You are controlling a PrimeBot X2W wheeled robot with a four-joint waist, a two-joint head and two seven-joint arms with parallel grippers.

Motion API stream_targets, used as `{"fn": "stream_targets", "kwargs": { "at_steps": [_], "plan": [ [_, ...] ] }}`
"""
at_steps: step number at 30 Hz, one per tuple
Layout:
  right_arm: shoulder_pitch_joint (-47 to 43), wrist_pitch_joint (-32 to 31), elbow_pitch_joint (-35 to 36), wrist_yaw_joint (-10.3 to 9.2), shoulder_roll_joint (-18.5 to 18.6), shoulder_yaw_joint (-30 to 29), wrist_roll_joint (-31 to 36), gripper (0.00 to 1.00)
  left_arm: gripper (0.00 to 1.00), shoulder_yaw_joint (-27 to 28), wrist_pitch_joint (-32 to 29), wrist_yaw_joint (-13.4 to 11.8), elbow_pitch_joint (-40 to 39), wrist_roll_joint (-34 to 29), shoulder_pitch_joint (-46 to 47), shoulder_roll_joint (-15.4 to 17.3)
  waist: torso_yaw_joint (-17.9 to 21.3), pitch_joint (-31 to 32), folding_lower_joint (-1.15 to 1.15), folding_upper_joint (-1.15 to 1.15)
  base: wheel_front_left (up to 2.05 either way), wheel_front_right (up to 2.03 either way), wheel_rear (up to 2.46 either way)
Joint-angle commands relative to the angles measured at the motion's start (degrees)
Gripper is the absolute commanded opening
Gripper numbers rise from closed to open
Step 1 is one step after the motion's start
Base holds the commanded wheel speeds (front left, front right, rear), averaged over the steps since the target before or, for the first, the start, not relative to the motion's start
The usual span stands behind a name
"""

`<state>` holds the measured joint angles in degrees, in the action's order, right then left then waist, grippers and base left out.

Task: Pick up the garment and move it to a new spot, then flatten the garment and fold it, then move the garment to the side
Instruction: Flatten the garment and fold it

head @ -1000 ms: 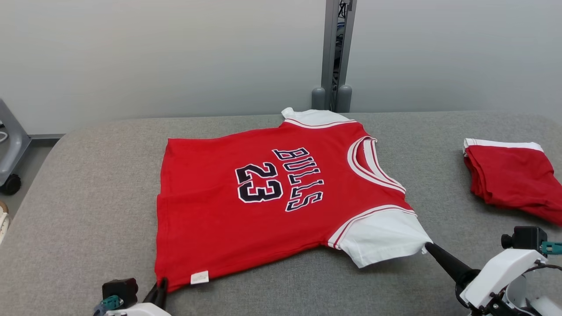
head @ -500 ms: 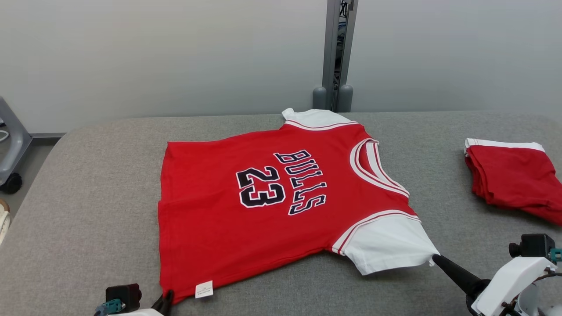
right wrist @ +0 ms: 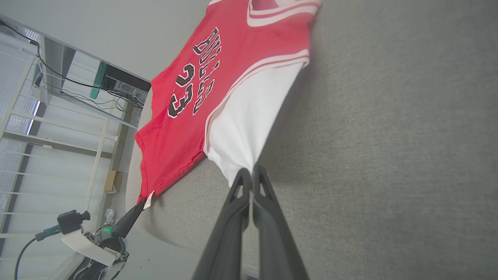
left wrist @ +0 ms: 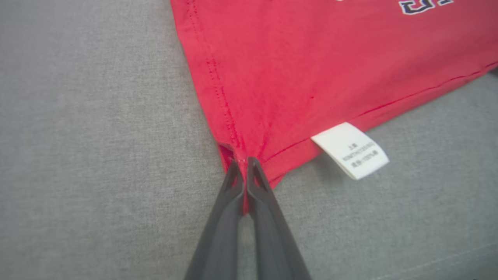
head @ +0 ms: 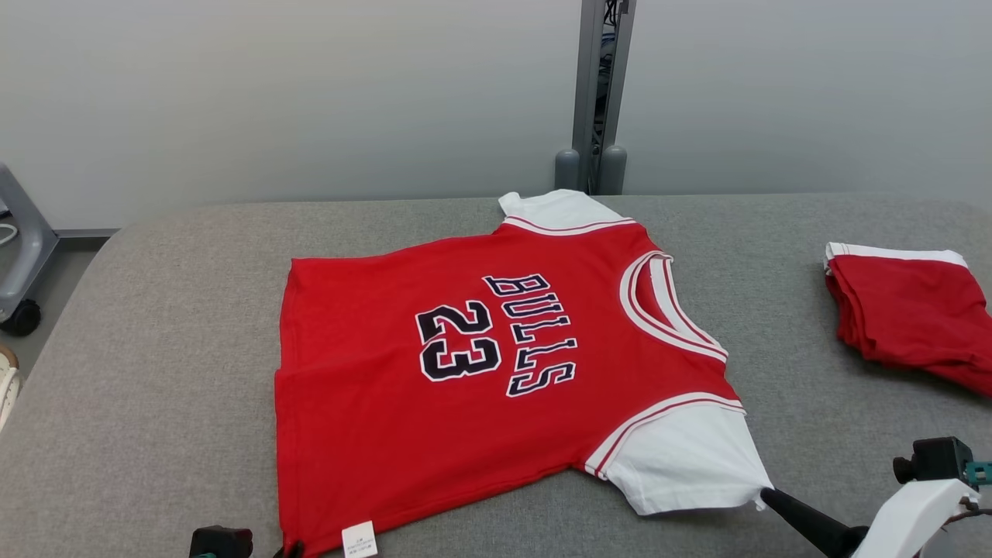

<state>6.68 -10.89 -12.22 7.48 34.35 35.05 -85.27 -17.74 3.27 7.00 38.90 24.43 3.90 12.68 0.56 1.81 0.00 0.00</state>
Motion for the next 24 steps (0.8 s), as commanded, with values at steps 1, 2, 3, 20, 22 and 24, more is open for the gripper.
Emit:
{"fn": "stream_targets", "kwargs": {
  "at_steps": [1,2,3,20,22,24],
  "plan": [
    [-1.13,-0.66,0.69,0.03,0.85,-0.4,-0.31,0.0,0.0,-0.38,-0.31,-0.5,-1.32,-0.65,-1.38,1.0,-0.09,-0.01,0.0,0.0,0.0,0.0,0.0],
    [-1.56,-0.8,1.24,0.03,1.15,-0.58,-0.39,0.0,0.0,-0.61,-0.4,-0.63,-2.47,-0.93,-1.89,1.24,-0.14,-0.01,0.0,0.0,0.0,0.0,0.0],
    [-1.91,-1.02,1.78,0.03,1.38,-0.8,-0.53,0.0,0.0,-0.74,-0.6,-0.89,-3.55,-1.03,-2.5,1.39,-0.17,-0.01,0.0,0.0,0.0,0.0,0.0],
    [-7.16,-2.69,7.92,0.03,3.88,-4.83,-0.88,0.0,0.0,-0.35,-3.02,-4.27,-17.88,0.13,-10.14,4.3,-0.22,0.16,0.0,0.0,0.0,0.0,0.0],
    [-6.75,-2.65,8.02,0.03,3.74,-5.31,-0.34,0.0,0.0,-0.28,-3.34,-4.36,-19.03,0.23,-10.06,4.5,-0.24,0.09,0.0,0.0,0.0,0.0,0.0],
    [-6.35,-2.61,7.97,0.03,3.62,-5.64,-0.1,0.0,0.0,-0.25,-3.51,-4.42,-19.61,0.24,-9.84,4.62,-0.24,0.06,0.0,0.0,0.0,0.0,0.0]
  ]
}}
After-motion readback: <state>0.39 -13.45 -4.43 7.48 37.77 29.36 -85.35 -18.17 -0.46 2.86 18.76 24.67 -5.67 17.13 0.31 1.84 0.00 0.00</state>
